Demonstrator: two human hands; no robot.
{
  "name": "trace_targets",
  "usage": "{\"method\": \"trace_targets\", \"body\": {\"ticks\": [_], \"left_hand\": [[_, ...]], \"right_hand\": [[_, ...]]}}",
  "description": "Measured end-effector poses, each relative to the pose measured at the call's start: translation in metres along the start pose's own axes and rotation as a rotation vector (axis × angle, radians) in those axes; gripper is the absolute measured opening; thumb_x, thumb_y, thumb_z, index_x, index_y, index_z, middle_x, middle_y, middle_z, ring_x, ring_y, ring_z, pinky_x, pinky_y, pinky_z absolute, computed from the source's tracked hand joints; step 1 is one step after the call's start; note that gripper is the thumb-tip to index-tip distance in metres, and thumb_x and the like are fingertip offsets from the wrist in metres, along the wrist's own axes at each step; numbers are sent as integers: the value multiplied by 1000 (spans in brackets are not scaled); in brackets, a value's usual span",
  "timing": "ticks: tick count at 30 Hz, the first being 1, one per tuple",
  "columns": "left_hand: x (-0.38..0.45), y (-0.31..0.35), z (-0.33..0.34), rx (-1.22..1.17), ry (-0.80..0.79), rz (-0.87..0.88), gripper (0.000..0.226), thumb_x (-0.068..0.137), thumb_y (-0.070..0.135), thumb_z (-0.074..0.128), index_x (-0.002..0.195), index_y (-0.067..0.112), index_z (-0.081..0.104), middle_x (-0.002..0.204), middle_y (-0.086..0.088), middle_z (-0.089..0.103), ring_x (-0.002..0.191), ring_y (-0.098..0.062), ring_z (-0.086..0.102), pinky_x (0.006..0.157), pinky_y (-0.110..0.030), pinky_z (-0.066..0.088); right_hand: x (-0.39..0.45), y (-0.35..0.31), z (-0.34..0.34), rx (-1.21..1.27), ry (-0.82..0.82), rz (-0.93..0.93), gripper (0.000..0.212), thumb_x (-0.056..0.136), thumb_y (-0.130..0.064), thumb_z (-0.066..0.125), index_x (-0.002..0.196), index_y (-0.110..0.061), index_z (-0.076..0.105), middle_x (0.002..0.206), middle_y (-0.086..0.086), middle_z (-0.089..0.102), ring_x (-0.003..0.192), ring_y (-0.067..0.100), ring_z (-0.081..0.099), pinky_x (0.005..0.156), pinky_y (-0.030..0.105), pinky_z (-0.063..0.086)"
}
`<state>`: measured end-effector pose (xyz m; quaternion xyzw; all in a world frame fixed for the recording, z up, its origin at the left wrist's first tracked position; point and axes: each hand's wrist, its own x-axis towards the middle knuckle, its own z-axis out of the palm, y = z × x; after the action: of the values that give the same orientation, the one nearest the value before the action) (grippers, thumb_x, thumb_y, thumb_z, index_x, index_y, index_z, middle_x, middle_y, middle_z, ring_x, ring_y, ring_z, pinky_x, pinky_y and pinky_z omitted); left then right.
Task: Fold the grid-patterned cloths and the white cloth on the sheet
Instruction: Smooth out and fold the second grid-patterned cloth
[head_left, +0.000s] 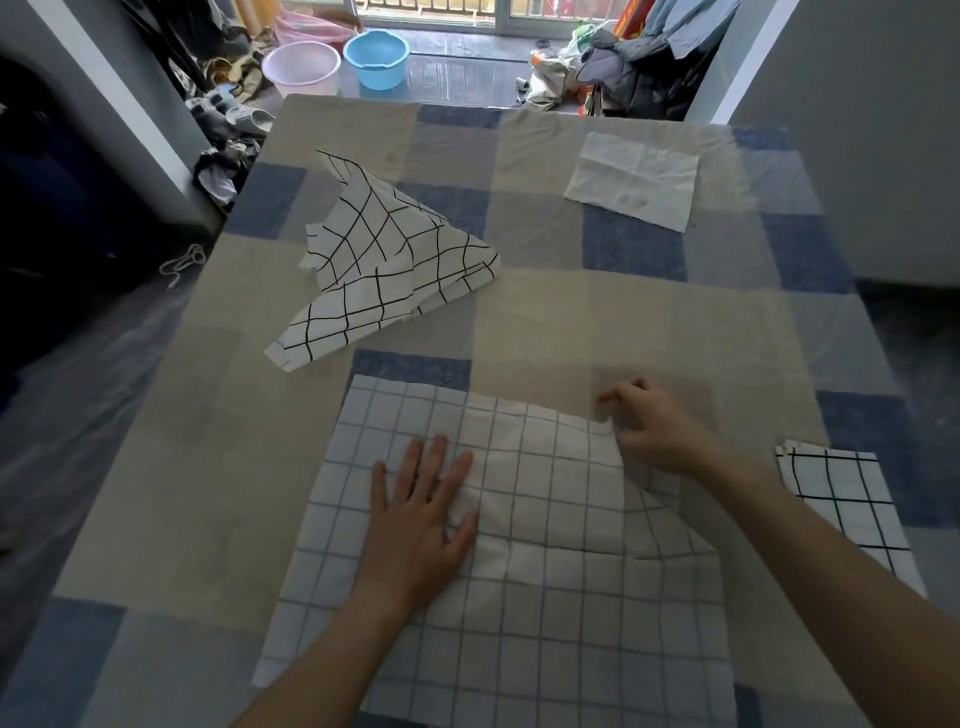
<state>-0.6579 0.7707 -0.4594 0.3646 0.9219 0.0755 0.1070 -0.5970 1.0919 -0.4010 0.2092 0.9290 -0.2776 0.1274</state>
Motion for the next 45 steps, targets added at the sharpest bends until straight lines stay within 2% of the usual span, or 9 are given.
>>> {"method": "trace_targets", "body": {"ticks": [6, 12, 16, 22, 24, 27, 30, 38, 45], "left_hand": [[0, 1, 0, 2, -5, -14, 70, 92, 58, 36, 154, 38, 10, 163, 7, -3, 150, -17, -7, 117, -54, -1], [0, 1, 1, 14, -2, -10, 69, 93, 58, 33, 154, 39, 7, 163, 8, -7, 149, -16, -11, 117, -53, -4], [5, 1, 3, 24, 6, -31, 69, 93, 58, 30, 154, 37, 7, 163, 6, -8, 149, -19, -11, 117, -53, -3], [52, 13, -7, -34, -6, -125, 66, 93, 56, 12, 153, 37, -7, 159, 6, -25, 144, -17, -29, 117, -48, -14], [55, 14, -8, -36, 4, -139, 65, 95, 53, 15, 154, 34, -6, 160, 4, -25, 144, -17, -29, 117, -49, -12], [51, 22, -9, -34, 94, -71, 64, 97, 45, 25, 155, 31, 4, 162, 2, -14, 148, -19, -17, 118, -50, -6], [45, 34, -3, -25, 103, 85, 60, 99, 39, 25, 156, 27, 8, 164, 2, -3, 150, -20, -7, 119, -49, -1], [20, -3, 3, -57, 36, -77, 59, 99, 46, 21, 154, 36, 5, 163, 7, -8, 149, -16, -12, 119, -47, 0], [-16, -56, -21, -55, 140, -430, 63, 97, 45, 20, 155, 27, 7, 163, -1, -7, 148, -17, -16, 117, -42, -15]], "right_hand": [[-1, 1, -1, 24, 29, -90, 15, 76, -22, 78, 85, -19, 67, 94, 7, 53, 89, 20, 49, 76, 26, 34], [-3, 3, -7, 157, 30, -77, 28, 88, -15, 64, 74, -25, 44, 63, -8, 47, 60, 9, 42, 55, 24, 33], [11, 14, -33, 77, 20, 32, 15, 83, -20, 72, 89, -21, 58, 81, -1, 58, 80, 19, 55, 66, 27, 37], [46, 23, -49, -102, 89, 248, 50, 81, -26, 72, 126, -16, 52, 116, 16, 59, 104, 32, 57, 85, 34, 45], [45, 13, -37, -358, 279, 250, 57, 80, -19, 65, 133, -10, 46, 121, 22, 53, 107, 40, 51, 87, 47, 46], [22, -34, 6, -303, 613, -34, 53, 79, -9, 54, 131, -3, 47, 115, 25, 52, 98, 42, 49, 80, 50, 47], [-13, -86, 67, -214, 435, -247, 51, 93, -24, 43, 142, -12, 37, 140, 12, 43, 126, 29, 41, 105, 47, 36], [-65, -33, 116, -256, 308, 2, 66, 94, -42, 30, 153, -17, 16, 160, 1, 18, 147, 14, 13, 119, 44, 7], [-106, 37, 92, -294, 414, 244, 55, 95, -26, 22, 134, 8, 41, 150, 26, 29, 137, 41, 28, 109, 59, 25]]}}
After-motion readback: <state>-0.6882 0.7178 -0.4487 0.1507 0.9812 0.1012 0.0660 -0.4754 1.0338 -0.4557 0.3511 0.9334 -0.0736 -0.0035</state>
